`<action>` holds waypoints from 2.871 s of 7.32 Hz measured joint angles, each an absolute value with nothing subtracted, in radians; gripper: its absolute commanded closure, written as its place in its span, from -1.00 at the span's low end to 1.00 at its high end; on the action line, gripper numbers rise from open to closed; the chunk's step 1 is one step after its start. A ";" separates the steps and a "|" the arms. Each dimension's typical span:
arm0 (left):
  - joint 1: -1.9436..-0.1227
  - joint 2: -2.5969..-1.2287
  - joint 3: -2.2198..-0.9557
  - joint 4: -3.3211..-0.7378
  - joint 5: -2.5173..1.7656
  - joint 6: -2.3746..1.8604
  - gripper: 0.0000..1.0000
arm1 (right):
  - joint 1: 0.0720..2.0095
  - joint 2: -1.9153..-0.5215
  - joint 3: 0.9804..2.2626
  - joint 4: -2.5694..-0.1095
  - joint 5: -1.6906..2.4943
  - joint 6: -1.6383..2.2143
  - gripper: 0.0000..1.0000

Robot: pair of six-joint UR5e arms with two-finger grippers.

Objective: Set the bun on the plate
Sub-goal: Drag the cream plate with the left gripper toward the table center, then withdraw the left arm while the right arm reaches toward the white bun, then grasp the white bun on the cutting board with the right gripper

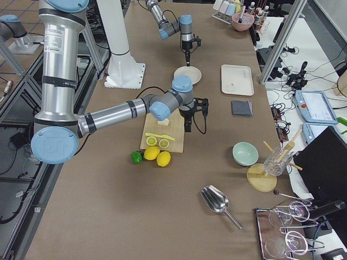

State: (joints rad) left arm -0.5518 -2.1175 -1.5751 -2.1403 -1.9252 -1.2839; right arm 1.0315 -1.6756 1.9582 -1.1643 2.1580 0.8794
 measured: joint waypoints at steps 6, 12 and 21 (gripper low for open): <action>-1.016 -2.010 -1.781 -1.703 -2.217 -0.806 -0.97 | 0.741 -1.692 2.058 -1.172 2.009 1.192 -1.00; -1.332 -1.865 -1.680 -1.526 -2.313 -0.386 -0.96 | 0.512 -1.807 2.057 -1.057 1.808 1.251 -0.89; -1.342 -1.795 -1.676 -1.646 -2.315 -0.397 -0.96 | 0.480 -1.752 1.987 -1.046 1.779 1.314 0.94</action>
